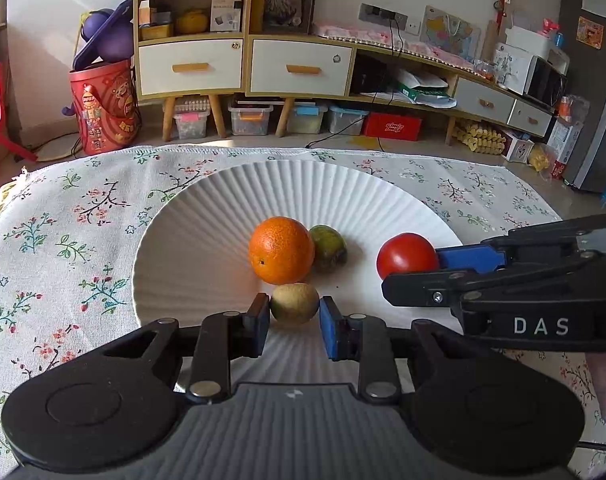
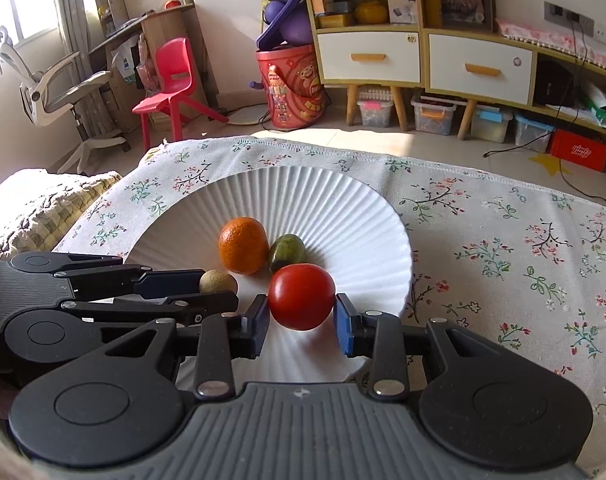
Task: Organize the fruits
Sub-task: 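Carry the red tomato and kiwi into the white bowl and open both tools, then withdraw both open tools from the bowl toward the remaining fruit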
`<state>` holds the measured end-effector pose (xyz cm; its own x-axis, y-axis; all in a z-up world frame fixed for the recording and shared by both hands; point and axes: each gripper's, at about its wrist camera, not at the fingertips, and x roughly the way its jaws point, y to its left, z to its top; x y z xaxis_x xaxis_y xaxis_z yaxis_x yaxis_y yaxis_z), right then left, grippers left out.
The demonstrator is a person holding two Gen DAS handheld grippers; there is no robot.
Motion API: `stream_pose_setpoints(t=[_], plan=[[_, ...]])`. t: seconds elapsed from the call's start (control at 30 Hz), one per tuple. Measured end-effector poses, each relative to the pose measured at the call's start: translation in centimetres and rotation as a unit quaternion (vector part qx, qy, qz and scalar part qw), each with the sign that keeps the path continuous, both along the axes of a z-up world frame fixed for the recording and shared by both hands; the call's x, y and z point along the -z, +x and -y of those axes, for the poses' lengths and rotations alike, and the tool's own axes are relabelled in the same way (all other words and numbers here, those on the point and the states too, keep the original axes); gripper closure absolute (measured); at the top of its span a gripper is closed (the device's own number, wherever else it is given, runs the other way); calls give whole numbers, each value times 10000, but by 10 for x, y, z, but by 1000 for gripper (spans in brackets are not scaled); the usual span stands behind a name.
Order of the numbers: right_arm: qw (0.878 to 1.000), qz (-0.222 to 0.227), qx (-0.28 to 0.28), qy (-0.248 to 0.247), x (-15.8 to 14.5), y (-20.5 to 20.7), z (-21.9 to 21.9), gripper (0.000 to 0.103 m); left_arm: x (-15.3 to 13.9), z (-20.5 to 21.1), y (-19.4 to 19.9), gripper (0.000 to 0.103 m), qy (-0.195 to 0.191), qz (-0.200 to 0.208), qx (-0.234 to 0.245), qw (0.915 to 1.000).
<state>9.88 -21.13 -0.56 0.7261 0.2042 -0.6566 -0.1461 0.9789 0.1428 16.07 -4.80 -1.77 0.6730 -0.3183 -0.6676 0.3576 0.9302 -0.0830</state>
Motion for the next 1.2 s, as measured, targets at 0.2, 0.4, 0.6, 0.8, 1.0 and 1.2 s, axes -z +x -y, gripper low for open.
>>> stream_pose_setpoints(t=[0.2,0.4,0.6,0.8,1.0,1.2], plan=[[10000,28,26,40,-5,-4,0,64,-4,-3,-4,86,-10,-1,-41,10000],[9997,149,141,153,-15,-14,6,54,-12,-10,-16,70,-6,12,-112,9999],[9994,250,197,106,-22,-30,7,43,-21,-20,-35,58,-52,17,-175,9998],[9989,386,266,86,-29,-50,8,28,-27,-30,-54,44,-53,30,-201,9998],[9986,472,244,-78,-28,-61,3,22,-28,-39,-63,34,-147,1,-195,9997],[9979,531,374,56,-27,-67,5,13,-23,-45,-75,25,-193,-33,-174,9997]])
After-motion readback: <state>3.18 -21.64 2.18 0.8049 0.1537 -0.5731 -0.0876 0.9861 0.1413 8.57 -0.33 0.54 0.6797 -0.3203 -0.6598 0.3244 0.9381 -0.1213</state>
